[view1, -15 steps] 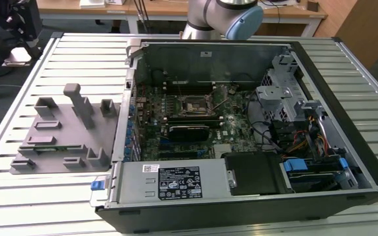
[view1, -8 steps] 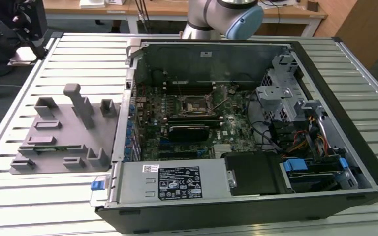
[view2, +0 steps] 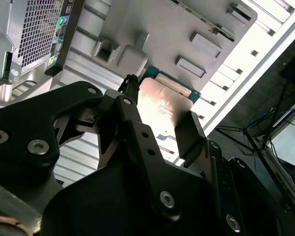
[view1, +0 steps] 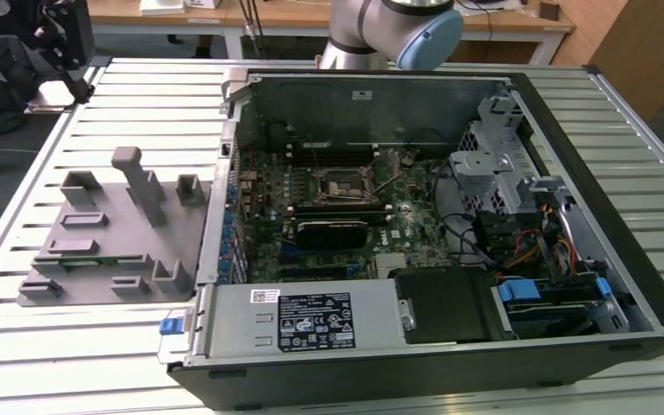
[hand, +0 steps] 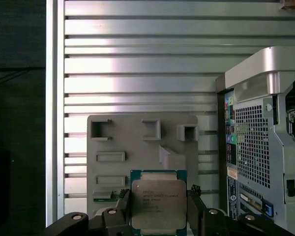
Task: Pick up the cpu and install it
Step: 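Pick up the cpu and move it towards the insertion slot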
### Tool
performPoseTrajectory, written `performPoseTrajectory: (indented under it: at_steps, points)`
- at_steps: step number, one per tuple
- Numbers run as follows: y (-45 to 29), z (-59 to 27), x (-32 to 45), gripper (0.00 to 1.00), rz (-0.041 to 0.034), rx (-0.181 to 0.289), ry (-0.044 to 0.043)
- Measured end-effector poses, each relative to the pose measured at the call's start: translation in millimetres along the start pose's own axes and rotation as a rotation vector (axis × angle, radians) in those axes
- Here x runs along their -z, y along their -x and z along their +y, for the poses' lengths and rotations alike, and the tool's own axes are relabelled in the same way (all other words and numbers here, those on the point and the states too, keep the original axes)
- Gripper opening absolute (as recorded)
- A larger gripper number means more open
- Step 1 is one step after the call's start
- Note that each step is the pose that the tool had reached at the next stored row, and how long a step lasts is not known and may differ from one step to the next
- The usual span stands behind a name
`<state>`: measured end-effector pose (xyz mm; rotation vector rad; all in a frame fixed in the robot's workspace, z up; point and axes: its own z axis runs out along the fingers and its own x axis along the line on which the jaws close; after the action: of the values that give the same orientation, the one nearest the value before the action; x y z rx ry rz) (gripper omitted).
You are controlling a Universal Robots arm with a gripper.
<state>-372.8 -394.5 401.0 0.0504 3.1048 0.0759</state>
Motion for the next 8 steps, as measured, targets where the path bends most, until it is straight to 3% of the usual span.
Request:
performPoseTrajectory:
  at_steps: [8]
  points:
    - [10.1,2.4,-0.5,0.54,0.0001,0.0,-0.0001]
